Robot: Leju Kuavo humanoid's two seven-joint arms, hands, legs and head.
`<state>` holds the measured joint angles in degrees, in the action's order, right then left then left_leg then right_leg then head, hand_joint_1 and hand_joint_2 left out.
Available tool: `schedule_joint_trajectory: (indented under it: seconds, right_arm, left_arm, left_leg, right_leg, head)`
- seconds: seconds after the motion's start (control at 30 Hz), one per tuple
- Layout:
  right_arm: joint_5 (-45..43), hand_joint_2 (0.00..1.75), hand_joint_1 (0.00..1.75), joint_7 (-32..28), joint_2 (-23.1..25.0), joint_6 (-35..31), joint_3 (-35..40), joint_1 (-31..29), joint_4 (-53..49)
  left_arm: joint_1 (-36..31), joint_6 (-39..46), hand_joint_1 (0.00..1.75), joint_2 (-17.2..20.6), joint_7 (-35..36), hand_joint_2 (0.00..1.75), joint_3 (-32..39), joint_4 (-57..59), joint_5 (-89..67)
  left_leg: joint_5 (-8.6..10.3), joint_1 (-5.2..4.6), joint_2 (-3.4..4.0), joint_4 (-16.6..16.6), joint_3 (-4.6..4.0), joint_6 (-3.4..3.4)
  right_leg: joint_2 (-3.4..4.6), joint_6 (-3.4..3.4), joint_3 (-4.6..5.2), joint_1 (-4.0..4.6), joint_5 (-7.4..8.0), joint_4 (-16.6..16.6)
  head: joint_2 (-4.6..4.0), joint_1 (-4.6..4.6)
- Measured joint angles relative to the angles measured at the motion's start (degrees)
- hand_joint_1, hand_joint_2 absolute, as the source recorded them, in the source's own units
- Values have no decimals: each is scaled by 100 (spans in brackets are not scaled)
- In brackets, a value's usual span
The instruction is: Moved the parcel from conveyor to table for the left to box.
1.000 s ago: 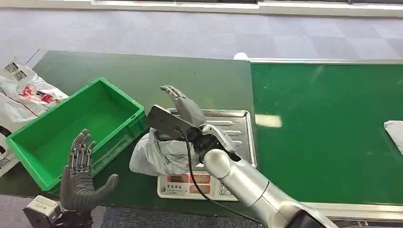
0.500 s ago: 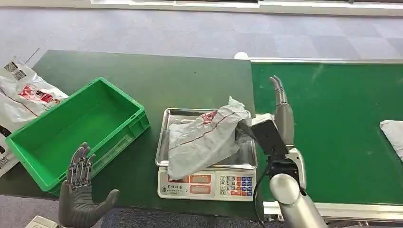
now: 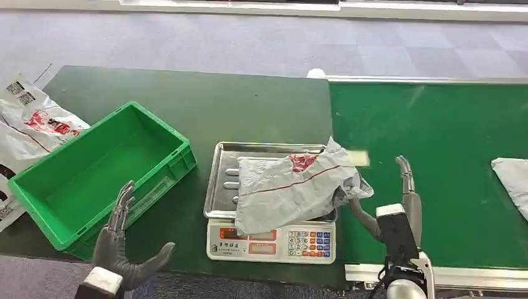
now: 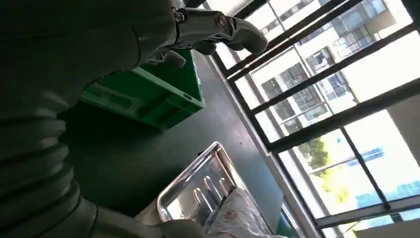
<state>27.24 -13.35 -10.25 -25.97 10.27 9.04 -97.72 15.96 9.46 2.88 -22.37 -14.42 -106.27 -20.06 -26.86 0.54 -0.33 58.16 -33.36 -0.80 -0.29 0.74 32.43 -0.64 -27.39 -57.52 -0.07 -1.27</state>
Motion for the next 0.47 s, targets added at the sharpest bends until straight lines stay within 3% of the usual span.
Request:
schedule_joint_trajectory:
  seconds: [0.27,0.47]
  right_arm:
    - [-201,175,0,-35,-92,-55,0,305,53]
    - [-883,175,0,-262,-114,20,157,418,135]
  left_arm:
    - [-311,66,0,7,395,175,-437,7,-304]
    - [-959,-65,0,-50,1305,175,-985,377,-1504]
  left_leg:
    - [0,0,8,0,5,0]
    - [2,0,1,1,4,2]
  right_leg:
    - [15,3,2,-1,4,0]
    - [-1,4,-4,-2,4,0]
  head:
    - [0,0]
    - [0,0]
